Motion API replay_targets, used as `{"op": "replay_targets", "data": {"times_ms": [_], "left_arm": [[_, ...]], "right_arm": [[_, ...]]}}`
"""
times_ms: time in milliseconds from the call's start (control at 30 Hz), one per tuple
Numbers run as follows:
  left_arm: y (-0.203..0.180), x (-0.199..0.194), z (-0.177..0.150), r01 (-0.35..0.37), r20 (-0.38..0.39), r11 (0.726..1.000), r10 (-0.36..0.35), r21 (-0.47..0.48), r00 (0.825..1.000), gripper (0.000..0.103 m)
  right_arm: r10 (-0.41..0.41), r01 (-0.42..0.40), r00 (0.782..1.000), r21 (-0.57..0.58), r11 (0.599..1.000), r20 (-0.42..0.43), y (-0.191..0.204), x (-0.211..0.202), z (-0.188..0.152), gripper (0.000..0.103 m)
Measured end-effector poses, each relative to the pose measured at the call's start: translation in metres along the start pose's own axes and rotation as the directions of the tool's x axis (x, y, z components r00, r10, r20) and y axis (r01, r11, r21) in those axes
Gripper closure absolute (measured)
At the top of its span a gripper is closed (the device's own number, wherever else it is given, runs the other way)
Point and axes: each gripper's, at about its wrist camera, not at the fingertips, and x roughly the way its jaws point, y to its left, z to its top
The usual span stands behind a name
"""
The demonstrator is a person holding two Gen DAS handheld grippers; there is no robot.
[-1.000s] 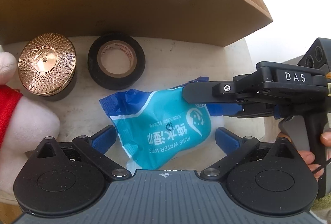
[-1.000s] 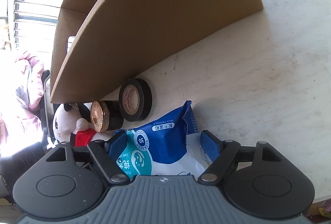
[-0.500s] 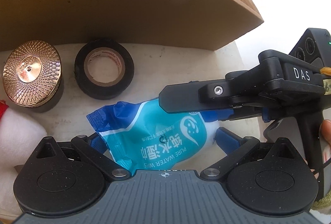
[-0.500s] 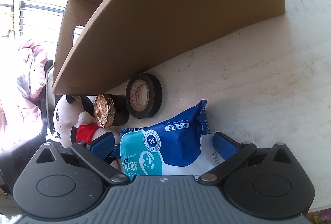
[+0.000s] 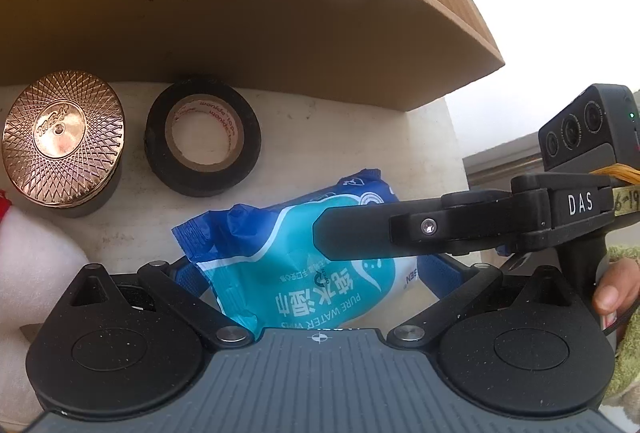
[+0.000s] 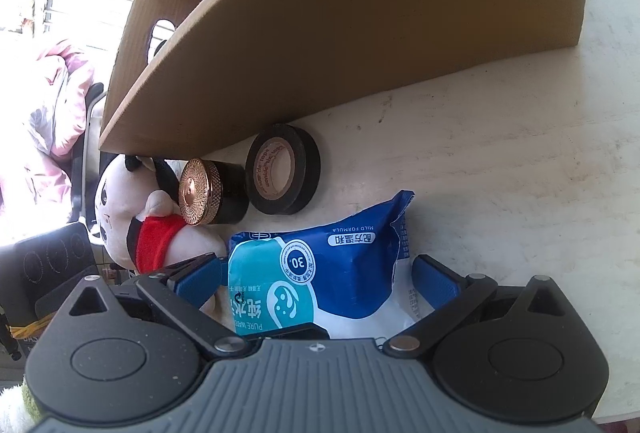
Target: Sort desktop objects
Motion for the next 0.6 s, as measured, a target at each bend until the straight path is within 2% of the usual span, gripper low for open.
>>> {"op": "replay_targets", "data": {"times_ms": [133,267,333,433,600], "left_arm": [[0.007,-0.001,0.003,0.032,0.006,0.999,-0.031,-0.037,0.999,0.0],[0.005,-0.001,0.003,0.025,-0.01,0.998,-0.025,-0.054,1.0,0.0],[0.002,-0.001,0.004,-0.001,-0.023,0.999,0.0,-0.052,1.0,0.0],[-0.016,0.019,-0.002,-0.057,-0.045,0.998,0.055,-0.03,0.997,0.005],[-0.015,0.016,-0.006,-0.054,-0.046,0.996,0.051,-0.072,0.998,0.011]], "right_arm": [[0.012,-0.012,1.0,0.031,0.999,0.01,-0.005,-0.001,0.0,0.0],[0.015,-0.018,0.999,0.075,0.997,0.03,-0.009,-0.004,0.0,0.001],[0.013,-0.016,0.999,0.084,0.996,0.042,-0.011,-0.006,-0.002,0.006],[0.008,-0.014,0.998,0.099,0.995,0.062,-0.016,-0.011,-0.005,0.015],[0.01,-0.018,0.997,0.116,0.993,0.073,-0.019,-0.019,-0.008,0.026]]}}
